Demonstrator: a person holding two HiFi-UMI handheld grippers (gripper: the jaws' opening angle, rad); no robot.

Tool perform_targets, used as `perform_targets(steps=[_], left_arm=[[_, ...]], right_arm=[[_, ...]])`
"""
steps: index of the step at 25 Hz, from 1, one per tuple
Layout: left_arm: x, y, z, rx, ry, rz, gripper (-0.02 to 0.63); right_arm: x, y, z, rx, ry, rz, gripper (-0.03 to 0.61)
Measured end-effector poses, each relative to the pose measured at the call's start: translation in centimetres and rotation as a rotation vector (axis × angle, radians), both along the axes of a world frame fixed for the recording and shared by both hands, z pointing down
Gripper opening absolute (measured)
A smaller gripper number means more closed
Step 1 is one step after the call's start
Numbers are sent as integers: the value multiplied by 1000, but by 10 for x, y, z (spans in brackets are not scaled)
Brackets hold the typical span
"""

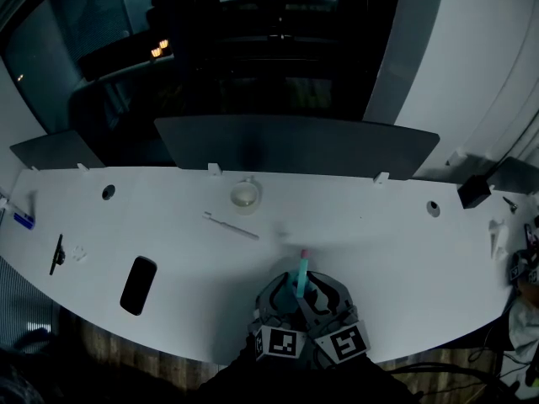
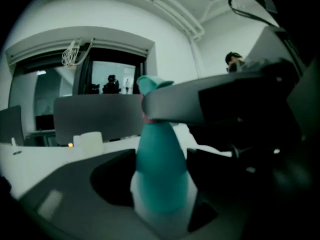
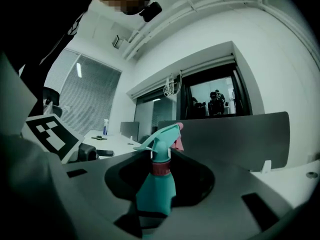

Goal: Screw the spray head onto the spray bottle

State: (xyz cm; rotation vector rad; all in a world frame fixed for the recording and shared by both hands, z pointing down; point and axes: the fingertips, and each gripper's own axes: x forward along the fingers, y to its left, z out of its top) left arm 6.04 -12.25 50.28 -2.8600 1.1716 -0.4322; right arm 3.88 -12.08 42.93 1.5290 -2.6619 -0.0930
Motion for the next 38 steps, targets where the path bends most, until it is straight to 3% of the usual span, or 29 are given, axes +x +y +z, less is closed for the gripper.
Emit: perform_targets(steps=[7, 9, 13, 22, 26, 27, 28, 29, 30, 34, 38], left_arm=[[-5, 6, 1, 39, -15, 98, 324], [-8, 6, -1, 33, -4, 96, 324], [-12, 4, -6, 28, 57, 96, 336], [-51, 8, -27, 43, 134, 71, 354], [-72, 18, -38, 92, 135, 54, 349], [-82, 18, -42, 108, 137, 11, 267], [-92, 16, -47, 124, 141, -40, 107], [-100, 15, -54, 137, 148, -82, 5], [-105, 15, -61, 143, 157, -111, 3], [-110, 23, -81, 144, 206, -164, 2], [-104, 47, -94, 205, 183, -198, 2]], right_arm=[[-1, 2, 3, -24, -35, -48, 130], [-3, 4, 4, -32, -39, -57, 134], [-4, 10, 4, -32, -38, -61, 219], [8, 30, -3, -9, -22, 1, 220], [8, 45, -6, 24, -22, 42, 219], [9, 49, -6, 28, -12, 57, 218], [11, 52, -7, 30, 3, 80, 208], [14, 54, -7, 29, 19, 109, 101], [16, 55, -7, 25, 30, 134, 5], [18, 67, -14, 43, 62, 173, 5], [23, 89, -27, 78, 65, 194, 5]])
